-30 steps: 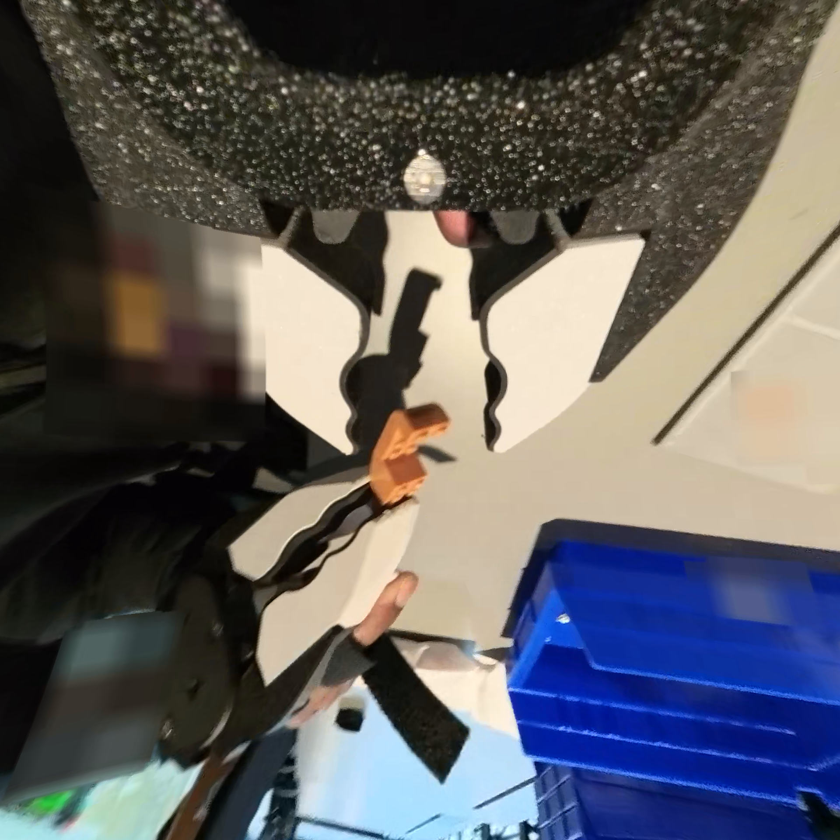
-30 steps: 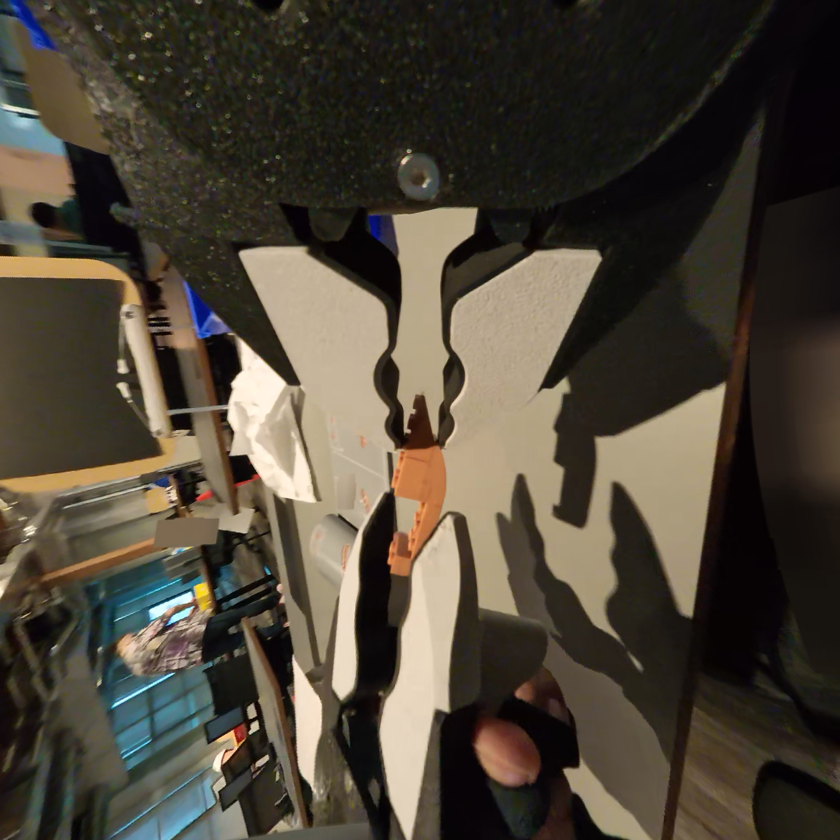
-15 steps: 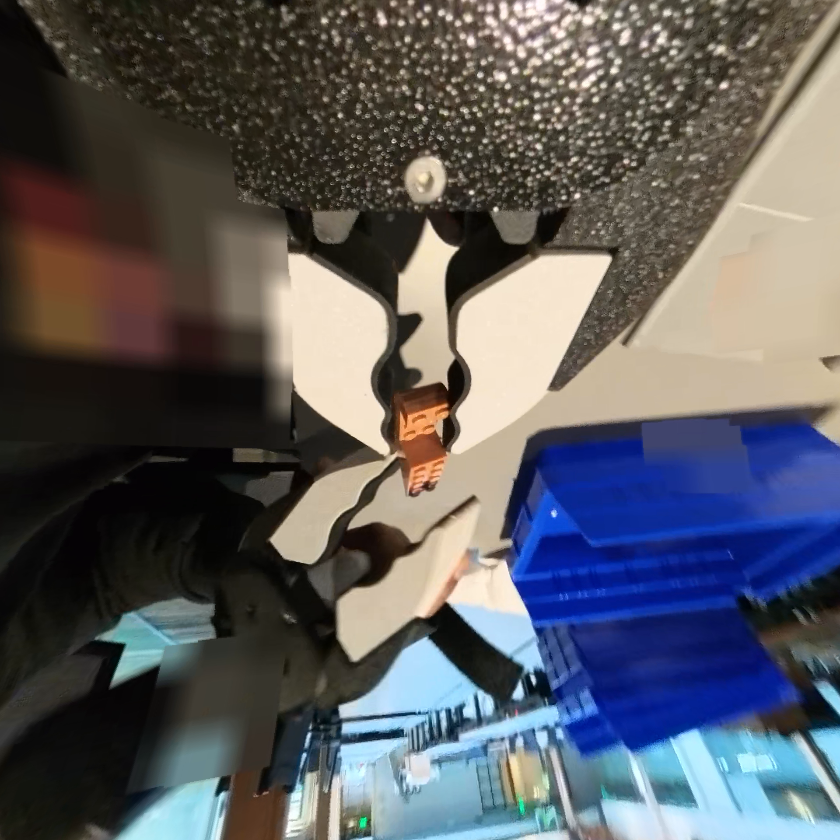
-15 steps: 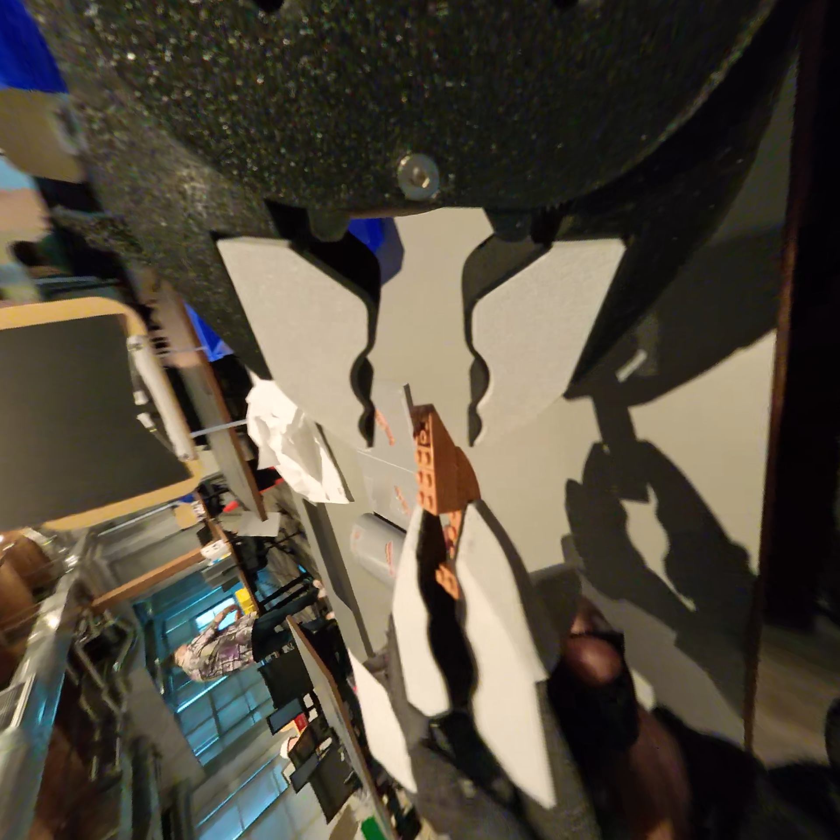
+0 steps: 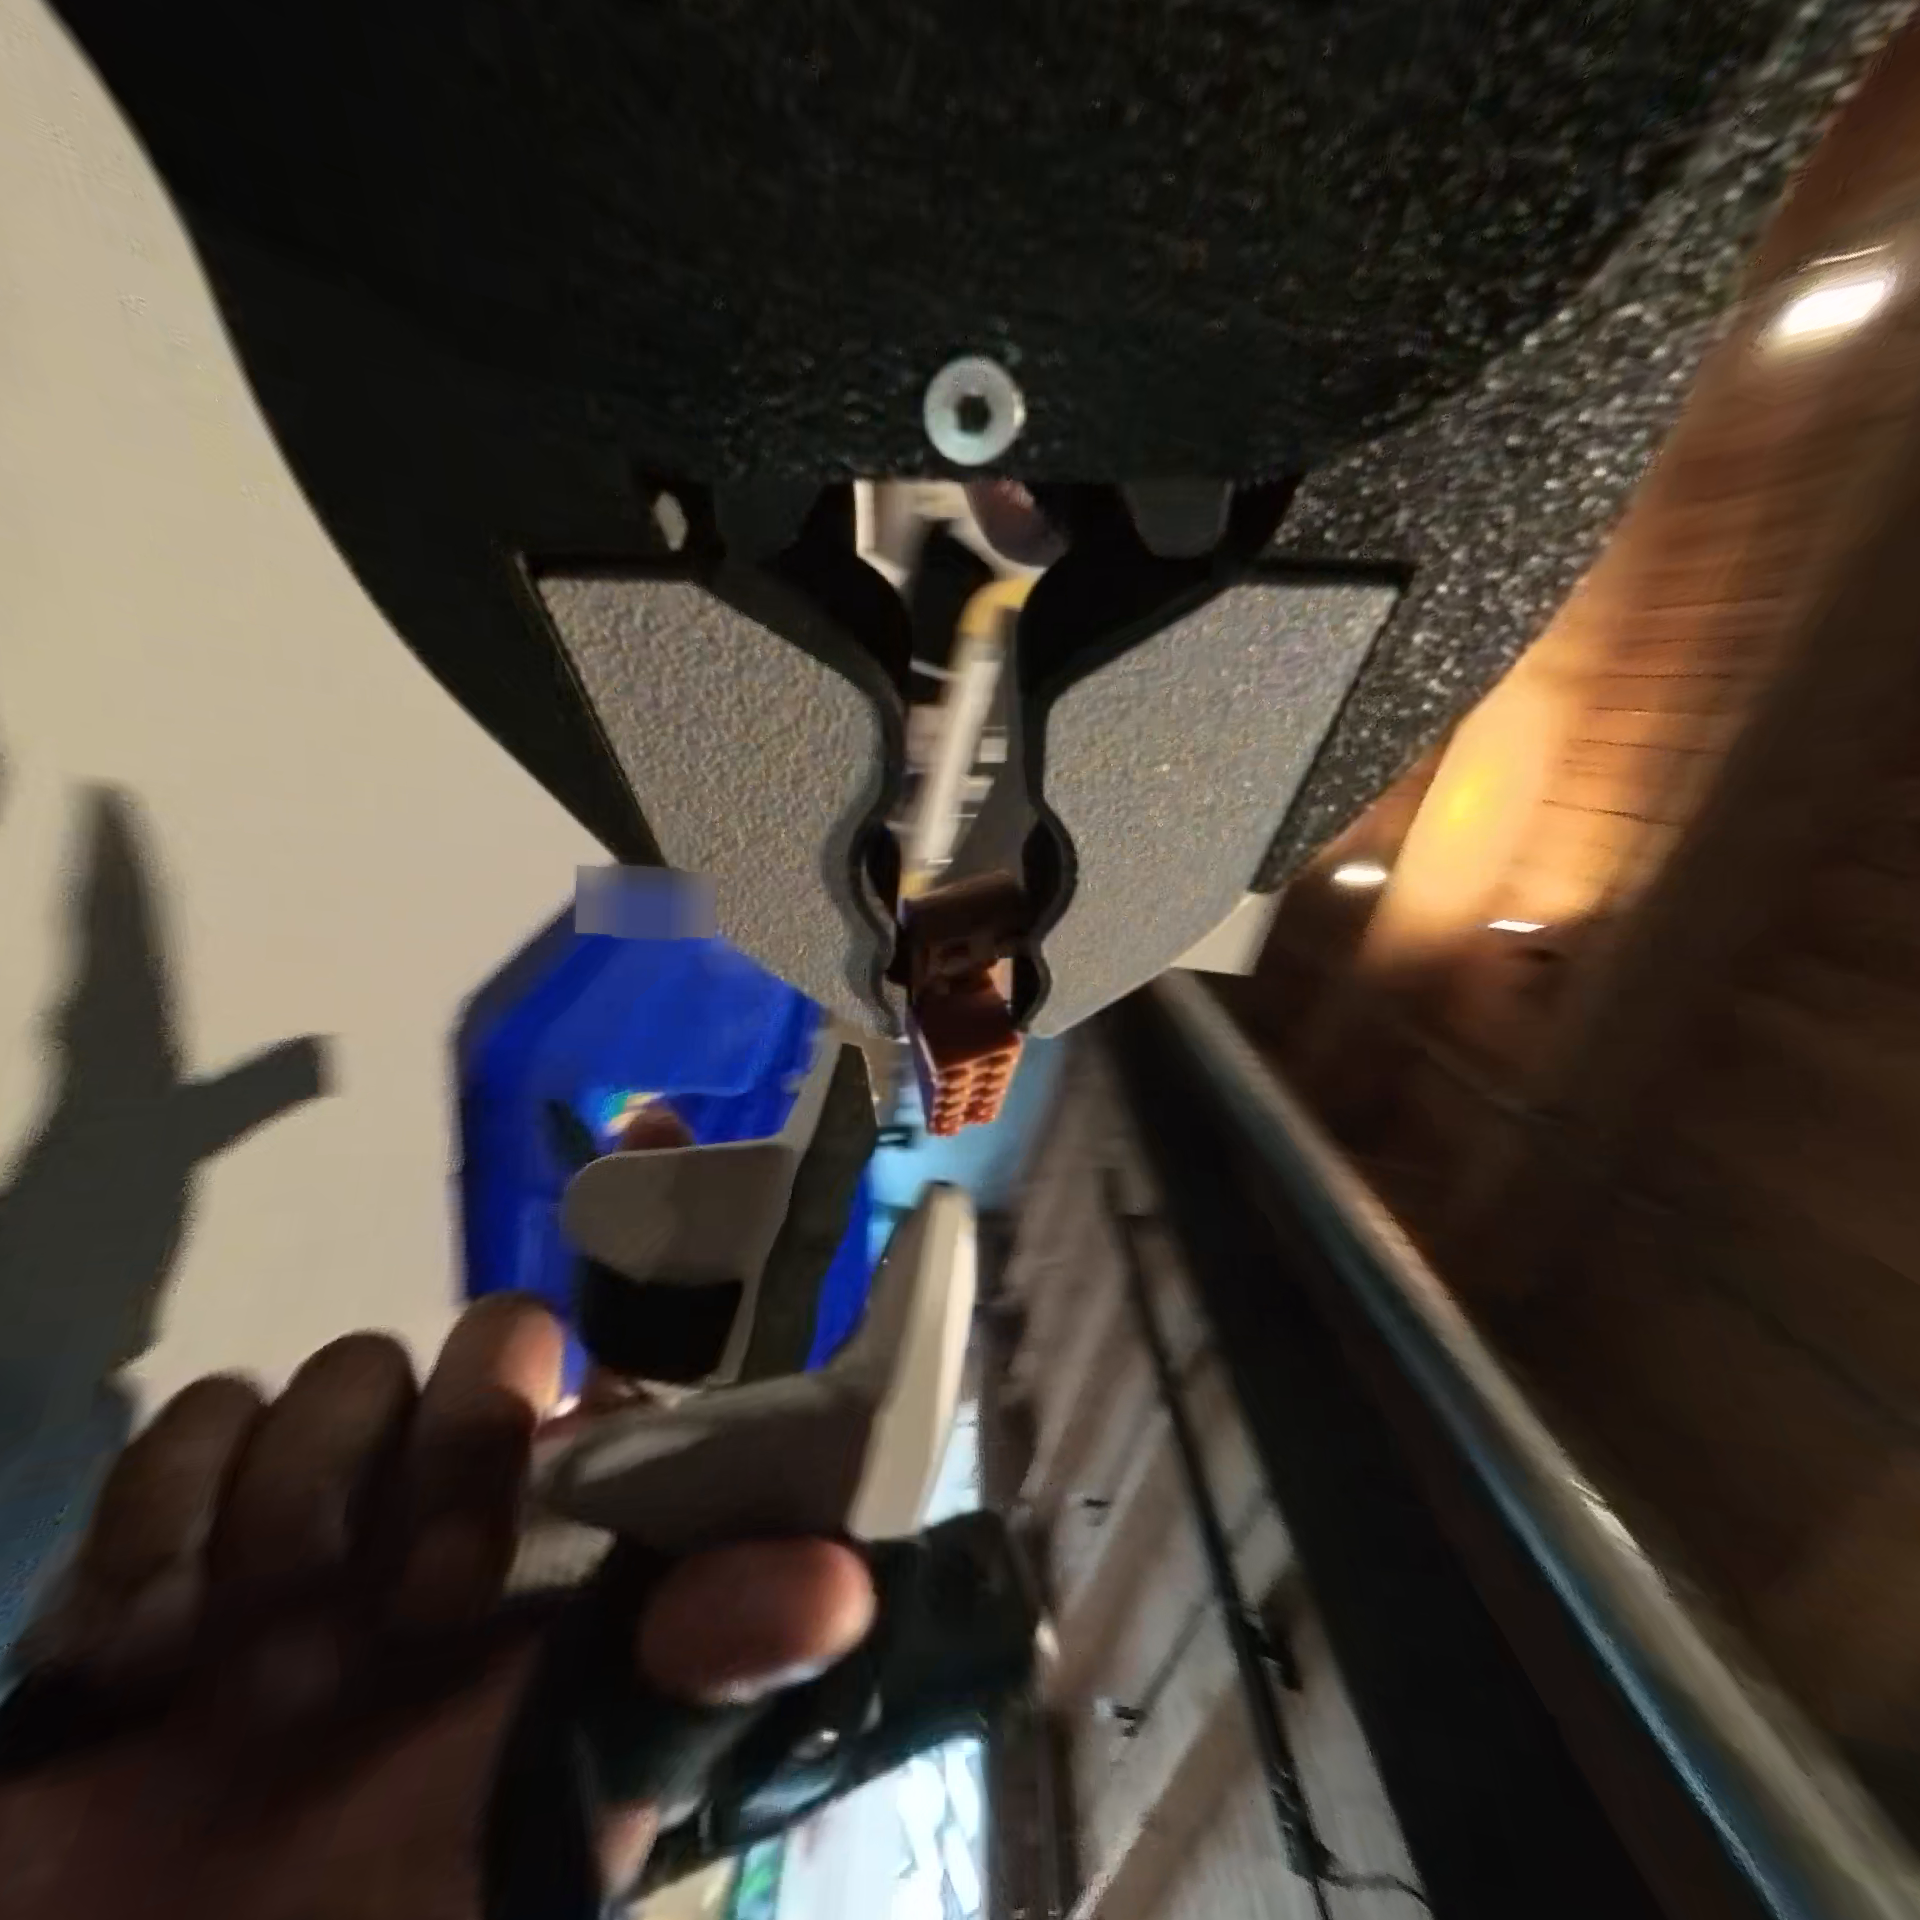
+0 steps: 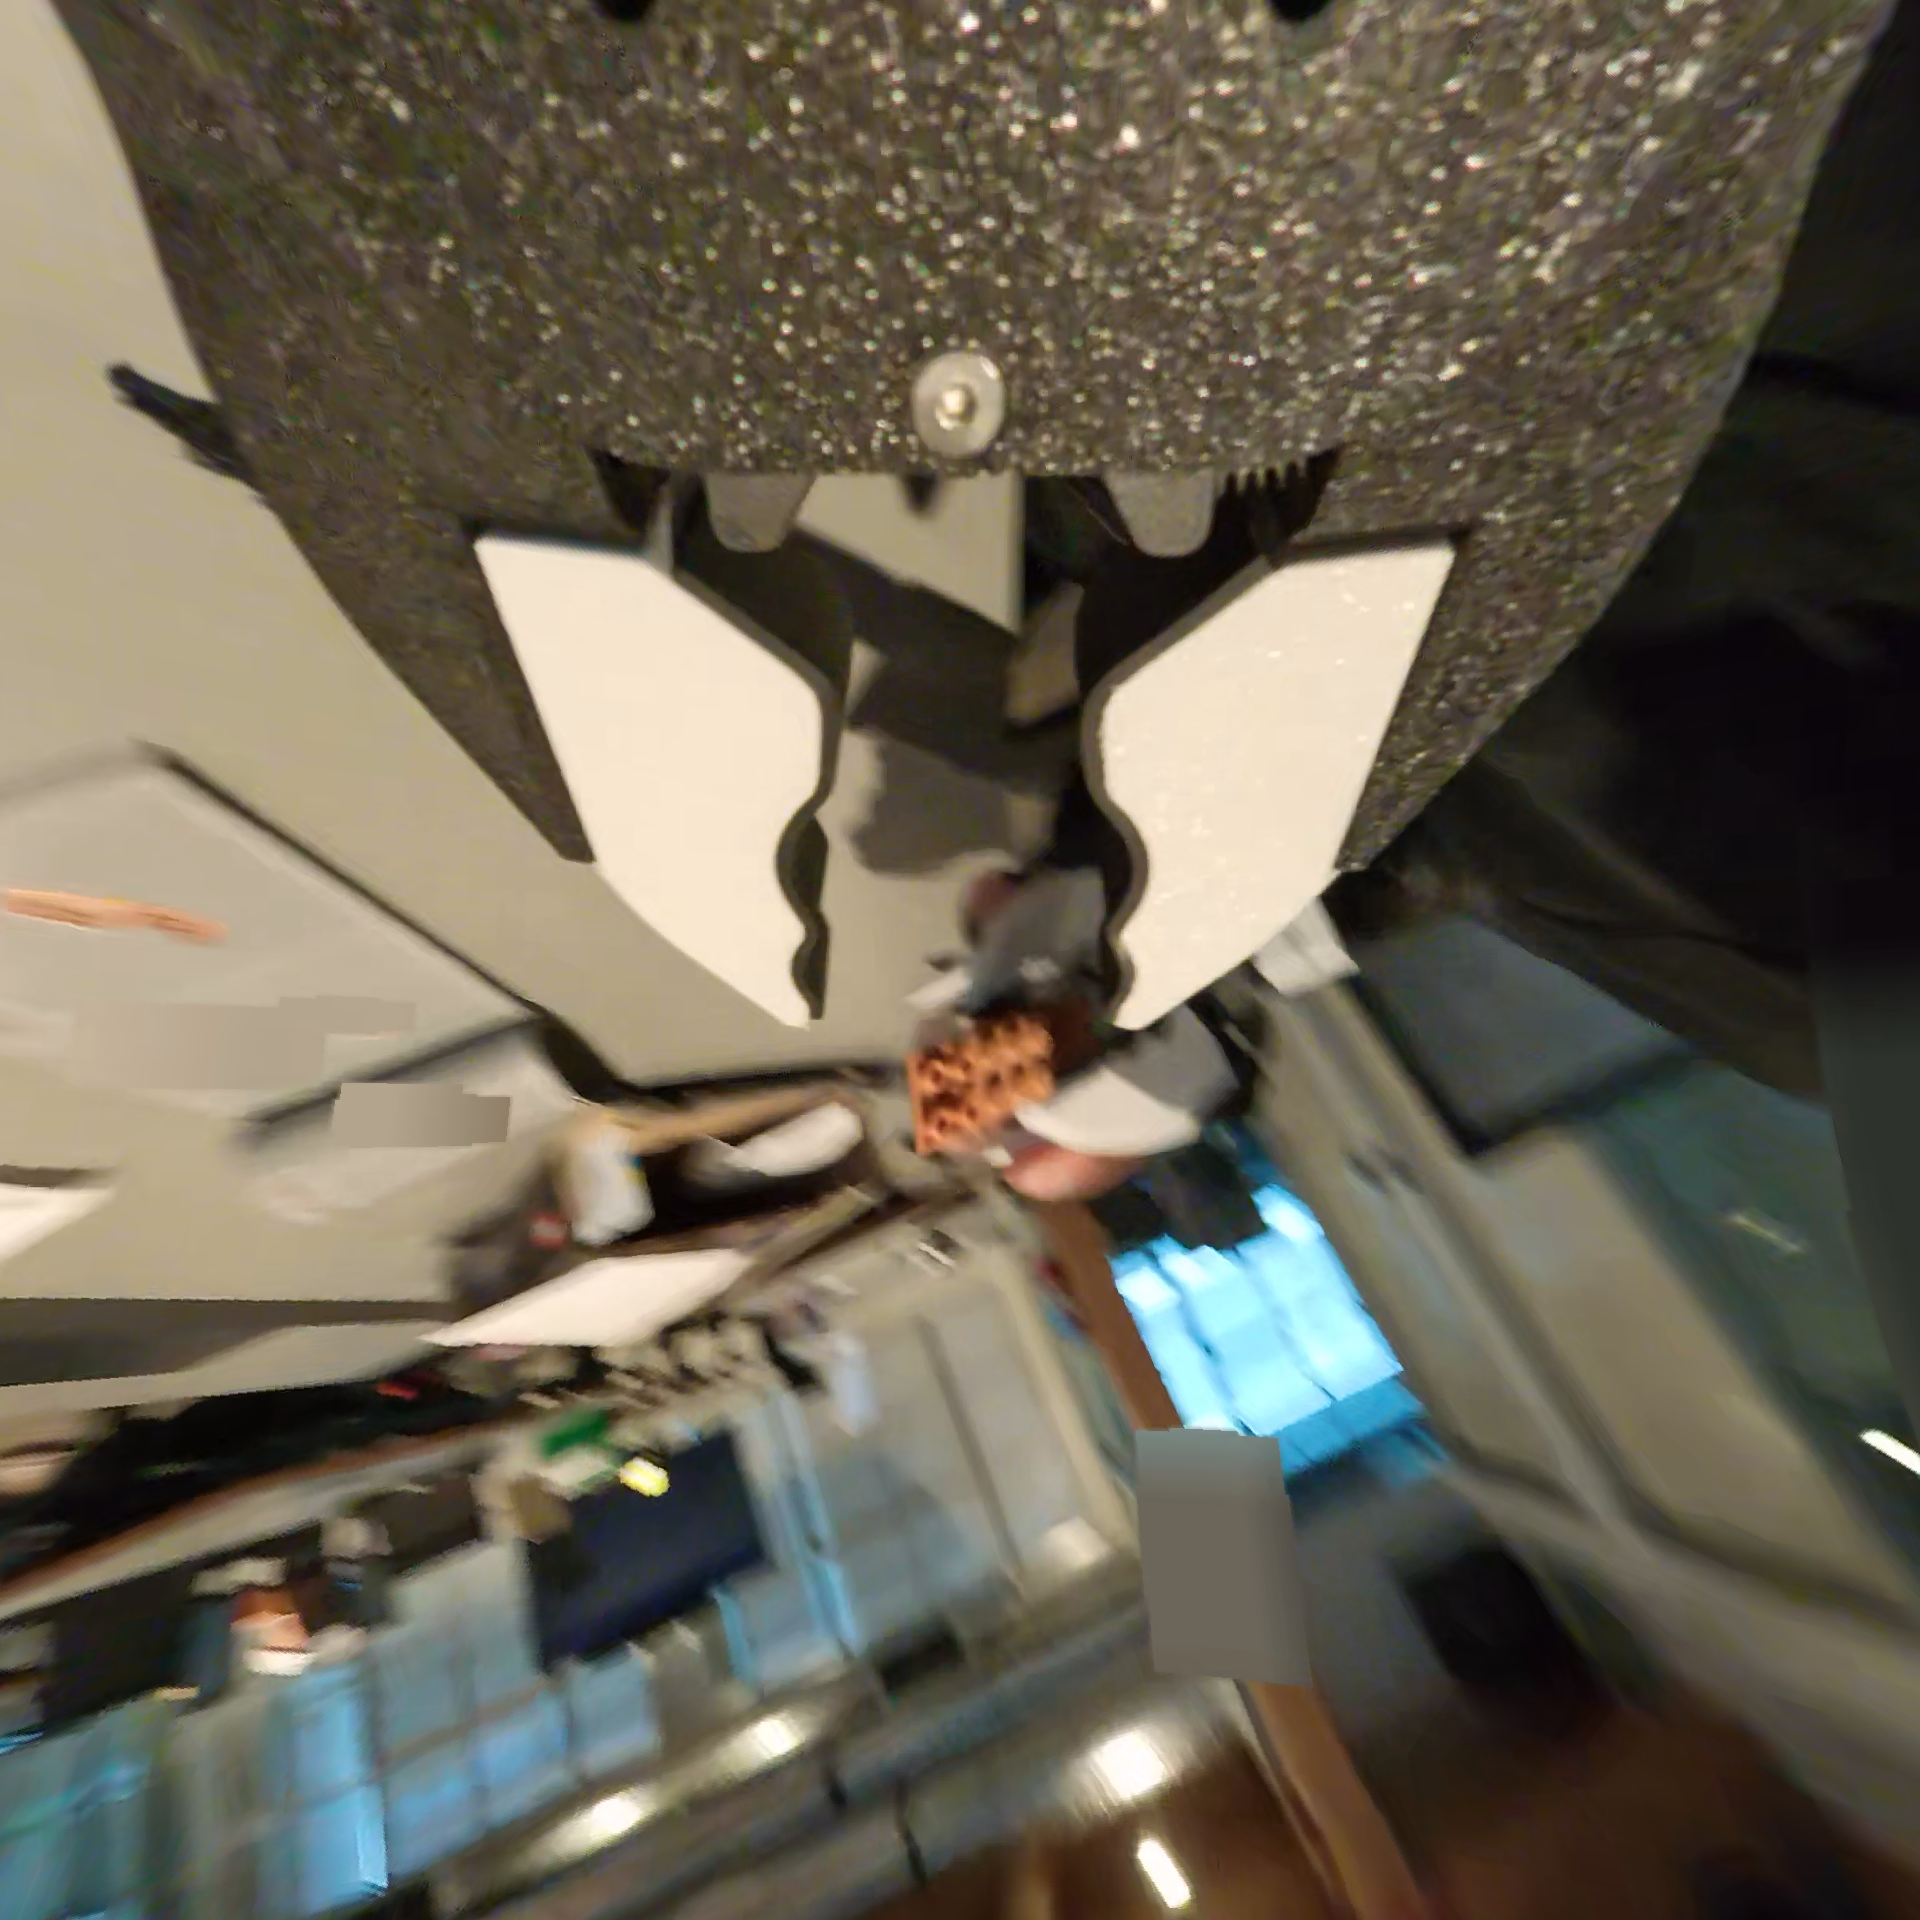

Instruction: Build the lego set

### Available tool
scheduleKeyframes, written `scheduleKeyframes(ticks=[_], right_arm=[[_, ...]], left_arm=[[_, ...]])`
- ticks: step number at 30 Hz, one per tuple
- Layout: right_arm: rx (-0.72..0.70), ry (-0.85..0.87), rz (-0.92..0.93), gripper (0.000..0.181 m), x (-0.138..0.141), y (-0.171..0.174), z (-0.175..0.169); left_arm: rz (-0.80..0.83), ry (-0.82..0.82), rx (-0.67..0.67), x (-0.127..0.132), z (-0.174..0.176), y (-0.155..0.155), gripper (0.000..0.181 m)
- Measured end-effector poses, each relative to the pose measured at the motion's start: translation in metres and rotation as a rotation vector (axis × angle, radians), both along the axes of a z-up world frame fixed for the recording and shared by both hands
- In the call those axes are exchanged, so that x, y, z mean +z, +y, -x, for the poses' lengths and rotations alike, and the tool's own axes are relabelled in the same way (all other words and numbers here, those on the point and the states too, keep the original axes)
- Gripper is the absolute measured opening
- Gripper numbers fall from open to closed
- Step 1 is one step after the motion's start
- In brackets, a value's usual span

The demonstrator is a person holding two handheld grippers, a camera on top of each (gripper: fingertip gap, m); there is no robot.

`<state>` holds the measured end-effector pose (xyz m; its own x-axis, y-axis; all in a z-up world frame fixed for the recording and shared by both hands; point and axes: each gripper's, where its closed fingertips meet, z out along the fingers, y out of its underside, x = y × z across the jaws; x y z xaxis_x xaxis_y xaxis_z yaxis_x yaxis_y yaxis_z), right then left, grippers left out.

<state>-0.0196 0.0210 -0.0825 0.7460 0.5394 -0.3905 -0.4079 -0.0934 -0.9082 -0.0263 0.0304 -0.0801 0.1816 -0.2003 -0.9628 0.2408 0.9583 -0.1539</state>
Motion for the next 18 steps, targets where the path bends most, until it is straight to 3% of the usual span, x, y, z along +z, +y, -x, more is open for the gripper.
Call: scheduleKeyframes(ticks=[4,18], right_arm=[[0.069,0.121,-0.053,0.038,0.010,-0.005,0.000],[0.174,0.229,-0.143,0.016,0.024,-0.013,0.012]], left_arm=[[-0.084,-0.088,0.046,0.003,-0.001,-0.005,0.018],[-0.114,-0.218,0.017,0.014,0.007,-0.025,0.018]])
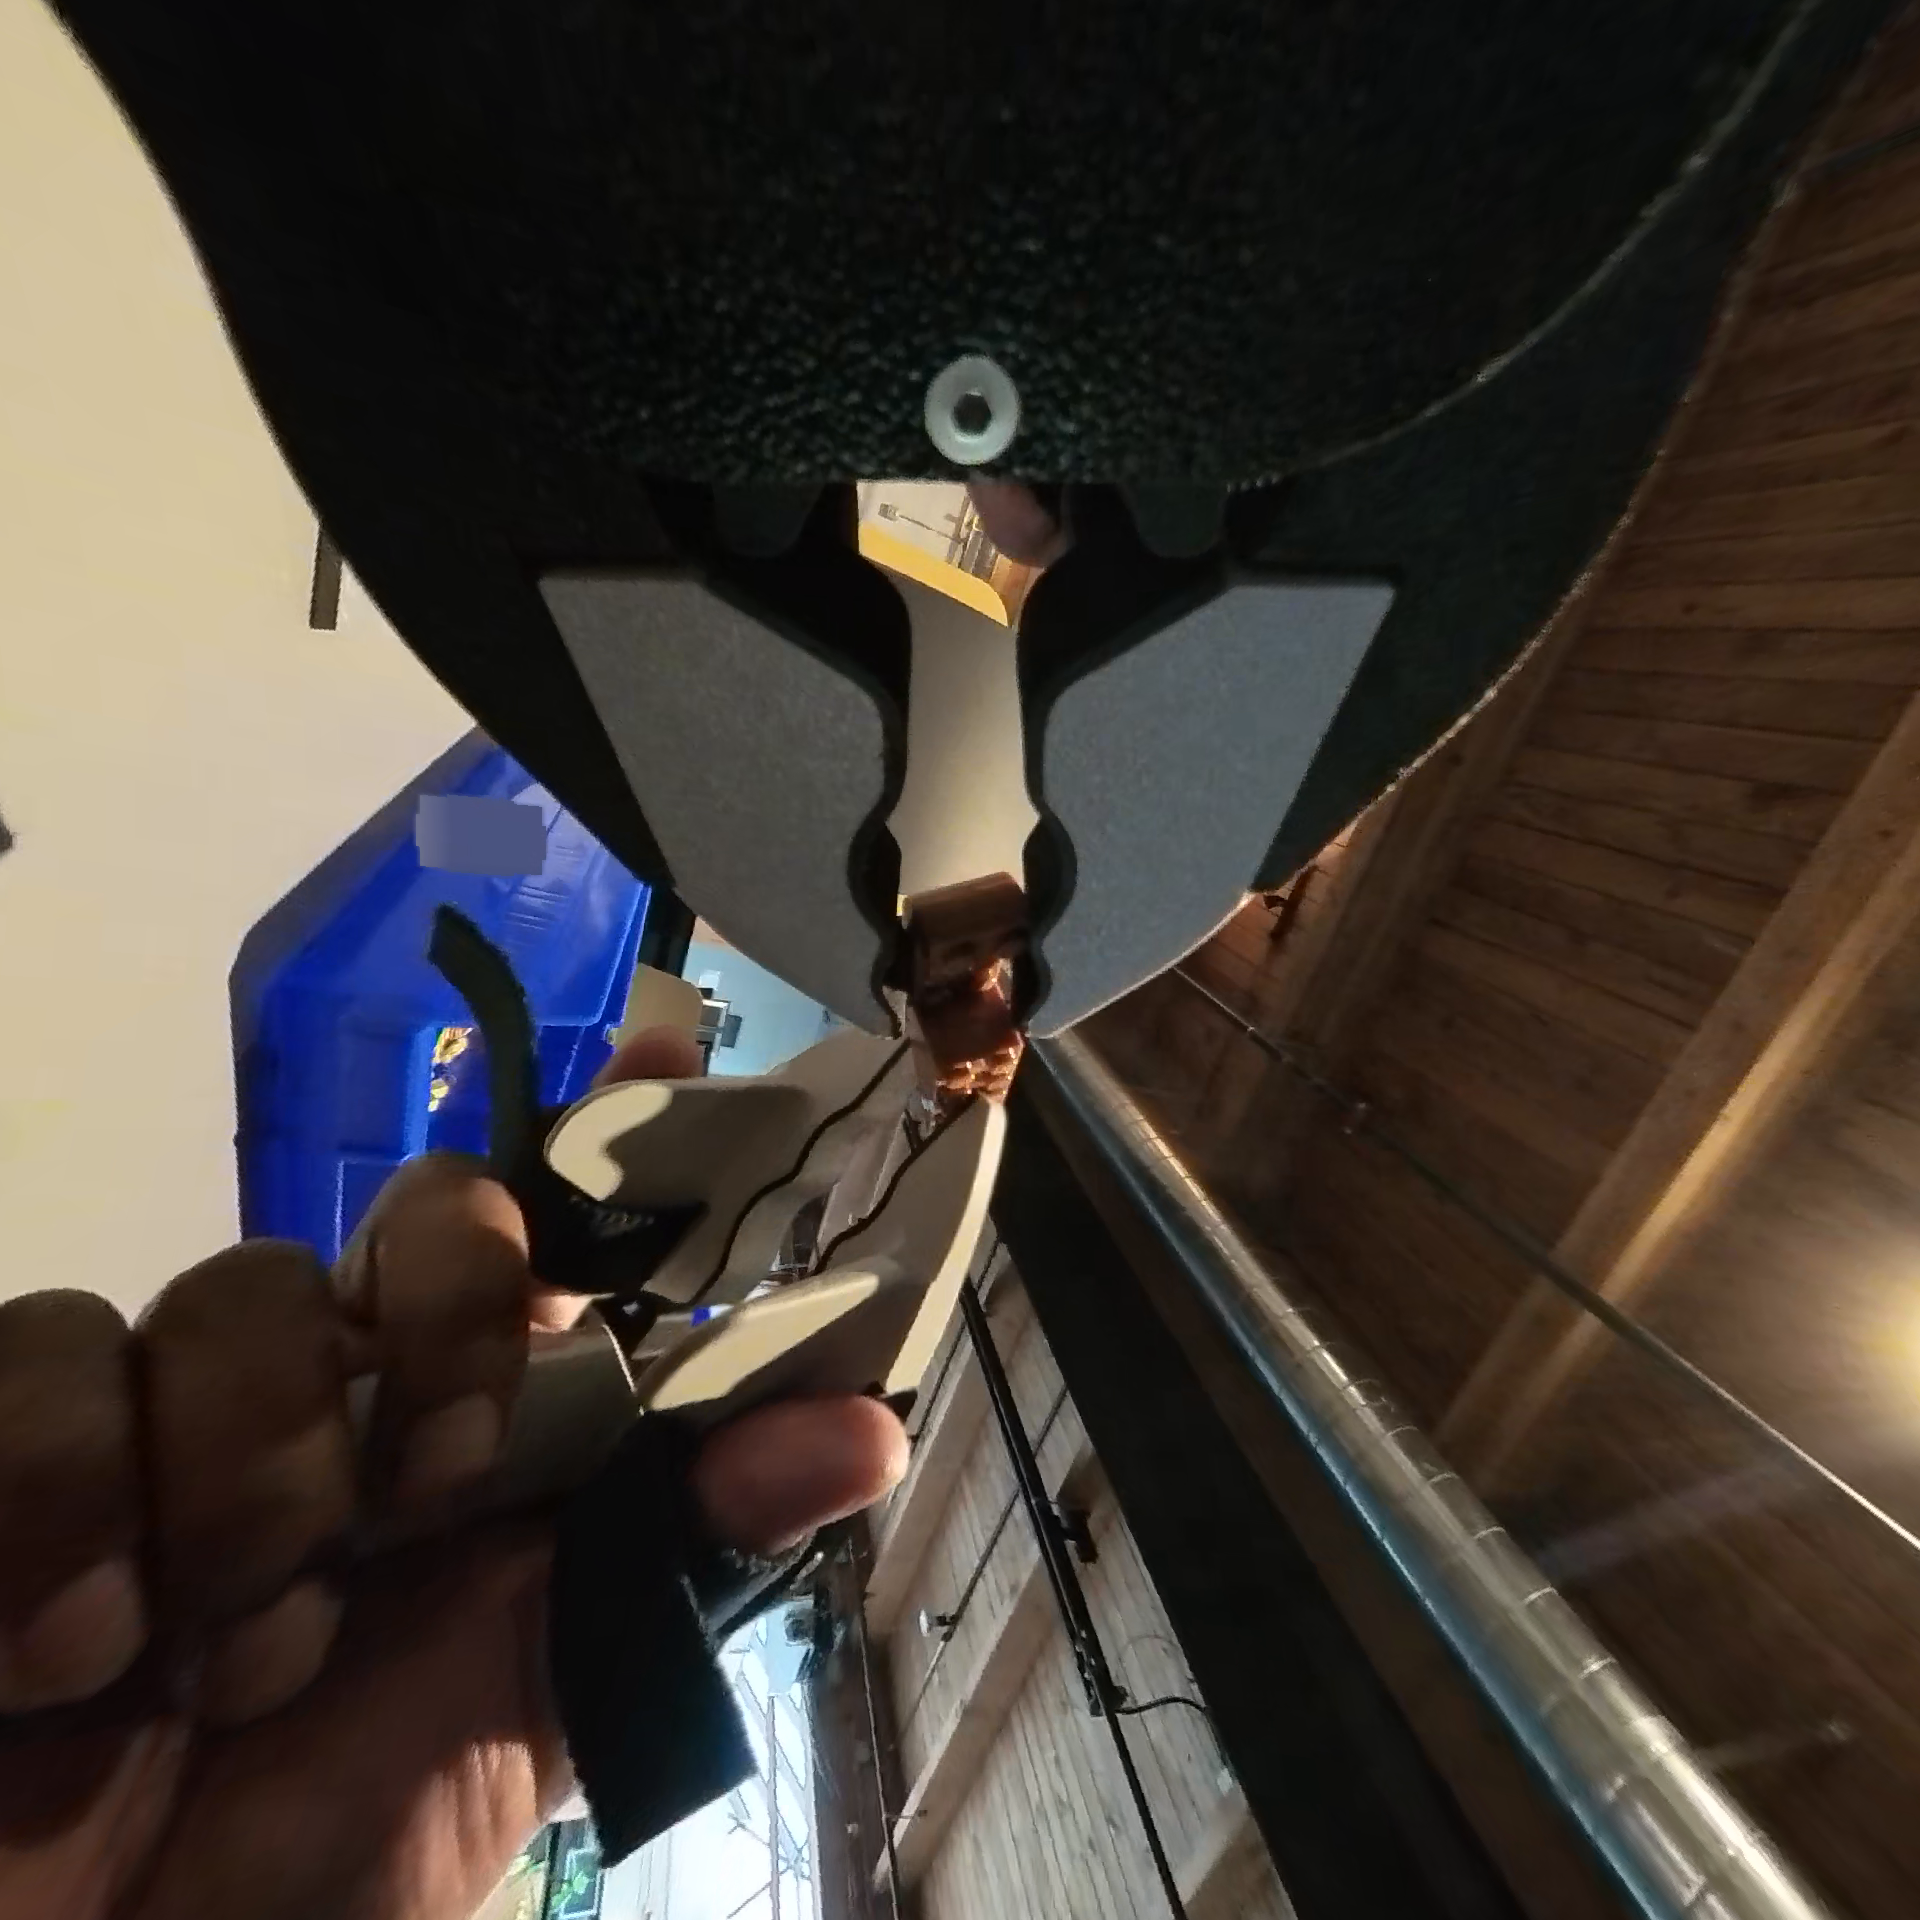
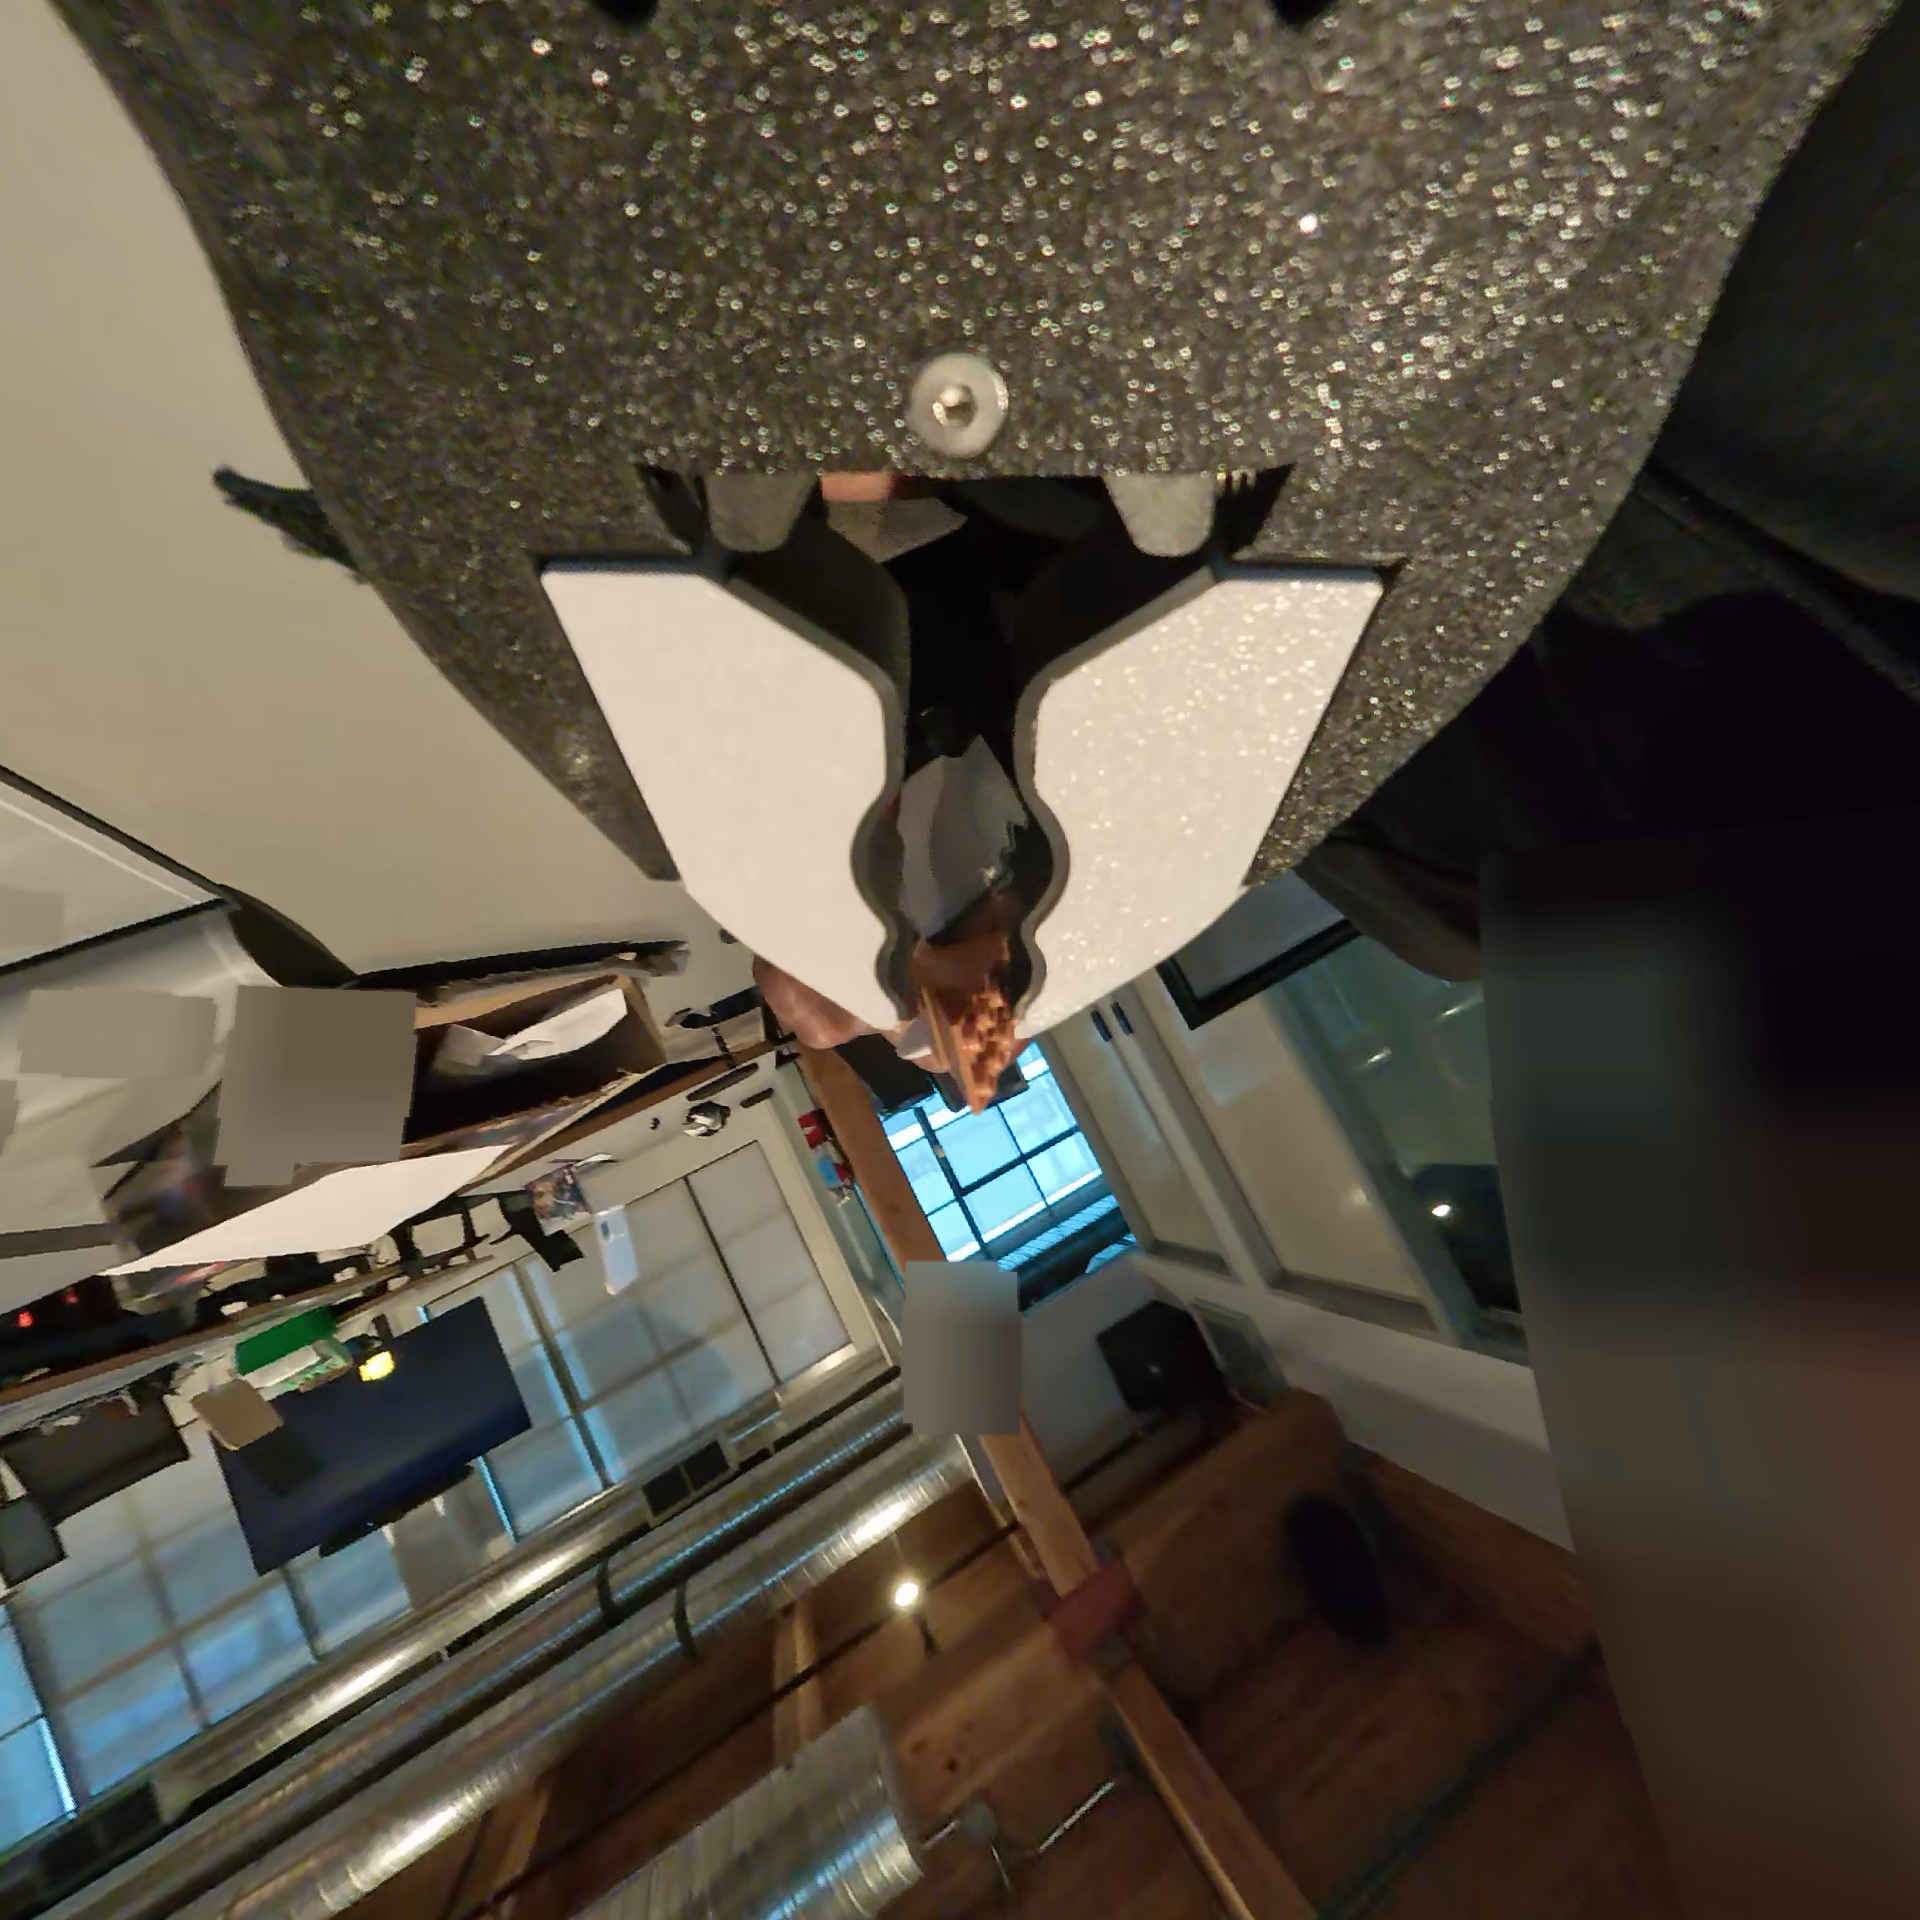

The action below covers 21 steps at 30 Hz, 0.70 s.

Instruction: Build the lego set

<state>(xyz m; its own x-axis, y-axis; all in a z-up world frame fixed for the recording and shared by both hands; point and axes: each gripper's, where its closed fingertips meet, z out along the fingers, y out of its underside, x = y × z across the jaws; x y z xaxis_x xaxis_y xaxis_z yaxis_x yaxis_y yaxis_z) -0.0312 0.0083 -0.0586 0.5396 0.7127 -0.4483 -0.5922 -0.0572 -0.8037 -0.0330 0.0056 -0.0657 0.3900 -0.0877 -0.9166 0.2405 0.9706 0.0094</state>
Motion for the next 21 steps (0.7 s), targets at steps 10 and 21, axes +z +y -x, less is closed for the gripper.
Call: scheduleKeyframes(ticks=[10,21], right_arm=[[0.017,0.030,-0.045,0.016,0.0043,-0.0018,0.0027],[-0.058,-0.053,-0.098,0.015,0.0081,-0.0051,0.0073]], left_arm=[[-0.007,0.002,-0.022,-0.0011,0.0015,-0.0050,0.018],[-0.003,-0.019,-0.040,0.0027,0.0056,-0.0083,0.018]])
